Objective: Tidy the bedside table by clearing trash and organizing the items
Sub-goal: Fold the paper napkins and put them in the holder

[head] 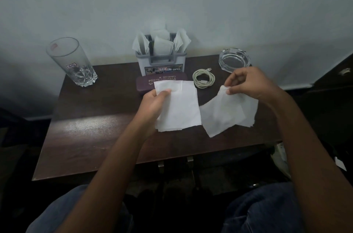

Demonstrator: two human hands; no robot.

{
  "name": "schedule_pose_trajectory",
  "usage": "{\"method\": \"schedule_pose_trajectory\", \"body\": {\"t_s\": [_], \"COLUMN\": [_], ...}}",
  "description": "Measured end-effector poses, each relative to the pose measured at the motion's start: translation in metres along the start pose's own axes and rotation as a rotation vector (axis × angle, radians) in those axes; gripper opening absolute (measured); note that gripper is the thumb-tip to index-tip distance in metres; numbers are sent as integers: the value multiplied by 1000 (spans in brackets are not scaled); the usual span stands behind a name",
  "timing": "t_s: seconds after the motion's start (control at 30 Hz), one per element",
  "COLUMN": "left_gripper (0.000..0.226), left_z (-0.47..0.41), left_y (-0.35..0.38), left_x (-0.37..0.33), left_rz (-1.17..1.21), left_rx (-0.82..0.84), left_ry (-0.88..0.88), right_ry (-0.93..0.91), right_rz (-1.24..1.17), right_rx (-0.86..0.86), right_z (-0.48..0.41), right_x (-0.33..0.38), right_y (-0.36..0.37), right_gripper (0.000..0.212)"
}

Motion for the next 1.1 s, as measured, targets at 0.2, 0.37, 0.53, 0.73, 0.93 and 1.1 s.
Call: {"method": "schedule_pose_trajectory", "body": {"t_s": [0.2,0.37,0.53,0.73,0.93,1.1], "left_gripper": [21,25,24,16,15,18], "left_z": [0,-2,-3,-7,-12,-11], "left_y": [0,-1,-3,-7,-5,14], "left_x": [0,1,1,3,9,19], "left_rz": [-24,-59,-66,-15,159,393], "left_rx": [1,-14,-44,-128,-129,-4], "left_ry": [28,16,26,59,-6,-116], "right_ry": [30,-3,-103,-187,-266,-294], "right_rz": [89,105,-63,-390,-782,-1059], "right_rx": [-44,-61,-105,-51,122,154], "right_z": [-4,-6,0,10,23,24], "right_x": [-14,-12,3,32,65,85], "right_y": [3,4,-3,-14,-13,3], "right_gripper": [24,18,21,21,19,20]}}
Point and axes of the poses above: each hand's wrist, its own z-axis away from the middle knuckle, its own y-axis out of the palm, x = y × z, the point moved 5 cm from there along -z, towards the middle knuckle, and after that the axes turned 3 degrees about -x, right-handed, at the moved point
